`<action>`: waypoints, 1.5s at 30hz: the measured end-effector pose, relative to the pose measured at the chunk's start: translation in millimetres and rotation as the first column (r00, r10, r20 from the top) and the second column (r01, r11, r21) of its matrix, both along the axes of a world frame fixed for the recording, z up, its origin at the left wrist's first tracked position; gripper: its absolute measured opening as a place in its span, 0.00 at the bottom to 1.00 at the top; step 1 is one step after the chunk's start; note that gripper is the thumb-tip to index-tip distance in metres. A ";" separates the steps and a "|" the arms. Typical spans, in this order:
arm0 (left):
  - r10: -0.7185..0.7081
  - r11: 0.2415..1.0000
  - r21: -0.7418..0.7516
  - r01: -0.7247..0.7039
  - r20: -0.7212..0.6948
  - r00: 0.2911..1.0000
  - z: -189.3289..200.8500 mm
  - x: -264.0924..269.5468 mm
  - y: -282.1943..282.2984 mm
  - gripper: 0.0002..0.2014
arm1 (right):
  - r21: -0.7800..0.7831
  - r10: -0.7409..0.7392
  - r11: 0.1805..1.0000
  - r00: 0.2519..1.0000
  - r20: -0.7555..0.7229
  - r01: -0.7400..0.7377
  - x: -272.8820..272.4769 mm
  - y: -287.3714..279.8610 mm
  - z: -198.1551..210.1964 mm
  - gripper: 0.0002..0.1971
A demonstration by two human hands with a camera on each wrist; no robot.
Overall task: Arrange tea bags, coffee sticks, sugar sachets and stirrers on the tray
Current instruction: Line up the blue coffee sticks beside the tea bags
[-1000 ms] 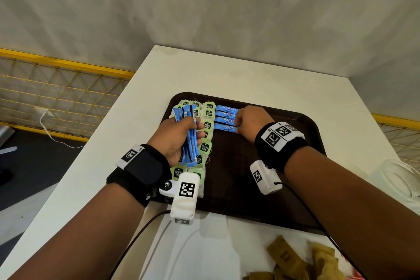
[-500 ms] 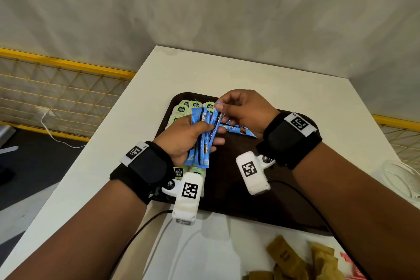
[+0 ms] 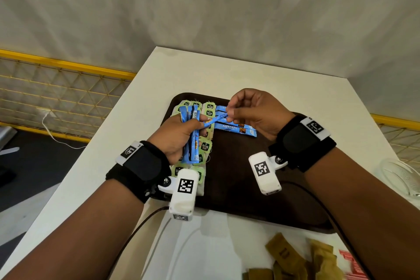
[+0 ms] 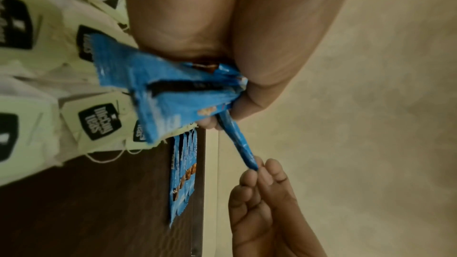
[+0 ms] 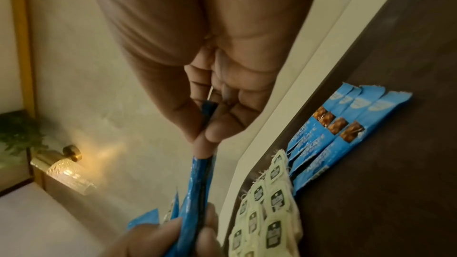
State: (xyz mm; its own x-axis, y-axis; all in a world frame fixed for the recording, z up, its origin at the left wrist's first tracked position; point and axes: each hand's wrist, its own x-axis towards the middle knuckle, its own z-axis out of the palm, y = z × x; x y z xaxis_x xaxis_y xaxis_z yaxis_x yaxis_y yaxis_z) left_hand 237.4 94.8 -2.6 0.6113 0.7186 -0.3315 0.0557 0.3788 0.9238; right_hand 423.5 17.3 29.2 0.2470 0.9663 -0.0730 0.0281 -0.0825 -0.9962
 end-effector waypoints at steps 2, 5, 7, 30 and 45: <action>0.040 0.999 -0.010 -0.040 0.009 0.999 -1.4 0.1 0.5 0.08 | -0.018 0.003 1.000 0.997 0.078 -0.002 0.5 -3.1 -1.3 0.11; 0.088 0.996 -0.010 -0.087 0.038 0.995 -3.2 0.1 1.1 0.08 | -0.012 -0.024 1.000 0.990 0.142 0.026 -0.9 -5.0 -1.8 0.10; 0.100 0.994 0.041 -0.102 0.048 0.994 -4.0 1.3 1.1 0.08 | -0.015 -0.057 0.998 0.982 0.181 0.061 -1.4 -4.3 -3.1 0.06; -0.033 0.943 0.331 0.034 -0.008 0.999 7.5 10.4 -14.8 0.04 | 0.027 -0.064 0.998 0.935 0.349 0.058 -20.3 -0.6 9.9 0.12; 0.239 0.965 0.073 -0.254 0.168 0.956 9.6 9.6 -5.4 0.04 | -0.092 0.047 0.995 0.999 0.000 -0.047 -33.7 -6.8 -6.6 0.07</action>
